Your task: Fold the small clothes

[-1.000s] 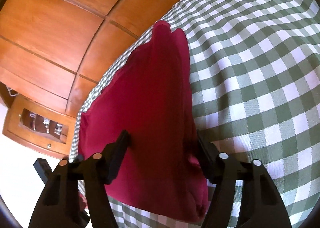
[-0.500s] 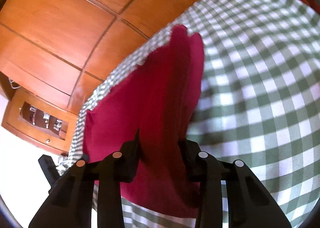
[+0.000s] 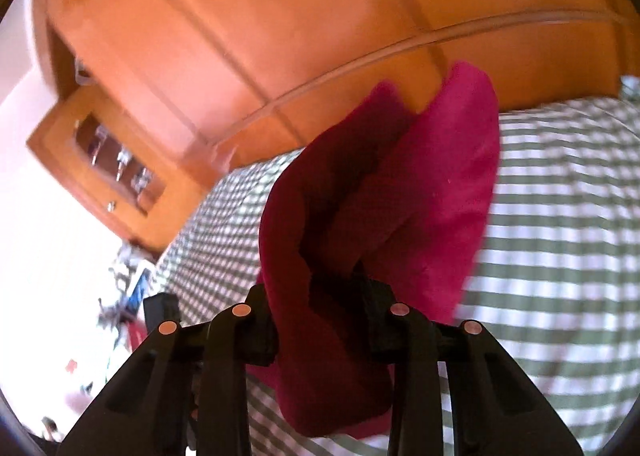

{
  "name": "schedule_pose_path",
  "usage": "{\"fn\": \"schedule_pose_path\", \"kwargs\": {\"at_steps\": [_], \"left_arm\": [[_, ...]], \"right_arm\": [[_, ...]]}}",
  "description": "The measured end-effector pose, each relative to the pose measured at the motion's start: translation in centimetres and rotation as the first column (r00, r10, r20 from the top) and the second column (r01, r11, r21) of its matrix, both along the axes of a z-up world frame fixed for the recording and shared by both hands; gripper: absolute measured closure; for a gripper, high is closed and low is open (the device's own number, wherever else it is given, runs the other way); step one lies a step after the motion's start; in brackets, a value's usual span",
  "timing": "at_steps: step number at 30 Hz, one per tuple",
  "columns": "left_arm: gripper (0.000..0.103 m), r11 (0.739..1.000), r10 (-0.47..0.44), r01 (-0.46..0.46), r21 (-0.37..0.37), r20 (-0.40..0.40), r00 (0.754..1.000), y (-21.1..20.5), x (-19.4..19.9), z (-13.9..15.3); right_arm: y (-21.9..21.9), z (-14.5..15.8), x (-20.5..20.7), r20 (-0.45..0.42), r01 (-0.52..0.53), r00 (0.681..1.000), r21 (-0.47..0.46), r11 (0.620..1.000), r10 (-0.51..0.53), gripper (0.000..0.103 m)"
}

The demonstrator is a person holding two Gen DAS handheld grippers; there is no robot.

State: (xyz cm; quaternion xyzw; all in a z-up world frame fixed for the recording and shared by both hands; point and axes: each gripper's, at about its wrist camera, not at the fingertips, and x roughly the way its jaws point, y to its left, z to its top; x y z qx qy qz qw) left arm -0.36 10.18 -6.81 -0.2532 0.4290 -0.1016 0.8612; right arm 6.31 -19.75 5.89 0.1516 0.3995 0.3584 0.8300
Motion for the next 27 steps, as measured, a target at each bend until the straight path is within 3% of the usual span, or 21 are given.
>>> {"fn": "schedule_pose_path", "kwargs": {"at_steps": [5,9,12,16,18,23,27], "left_arm": [[0.094,1.000,-0.018,0.018,-0.020,-0.003,1.000,0.4,0.1,-0.5],[0.095,0.996,0.025,-0.024,-0.090,0.006,1.000,2.6,-0.6,-0.1],[0.084,0.988,0.069,-0.065,-0.141,0.020,0.997,5.1,-1.9,0.7],[0.072,0.980,0.102,-0.096,-0.177,0.030,0.994,7.0,-2.3,1.6],[0.065,0.971,0.108,-0.096,-0.217,0.044,0.993,7.7,-2.1,2.3],[0.040,0.956,0.075,-0.052,-0.290,0.069,0.995,7.6,0.0,4.3],[0.038,0.964,0.027,-0.018,-0.266,0.032,0.999,6.3,3.0,4.5]], "right_arm": [[9.4,-2.1,-0.5,-0.017,-0.148,0.989,-0.115,0.982,0.147,0.075],[13.9,-5.0,-1.7,-0.019,-0.211,0.977,-0.251,0.945,0.213,0.075],[15.4,-6.4,-3.2,0.007,-0.267,0.959,-0.307,0.914,0.282,0.065],[15.1,-6.2,-4.1,0.028,-0.327,0.937,-0.273,0.905,0.347,0.053],[14.6,-5.9,-4.3,0.009,-0.361,0.928,-0.218,0.907,0.372,0.035],[11.7,-4.4,-6.3,0.030,-0.375,0.924,-0.133,0.918,0.381,0.033],[7.6,-4.4,-7.2,0.032,-0.308,0.949,-0.131,0.943,0.314,0.033]]}}
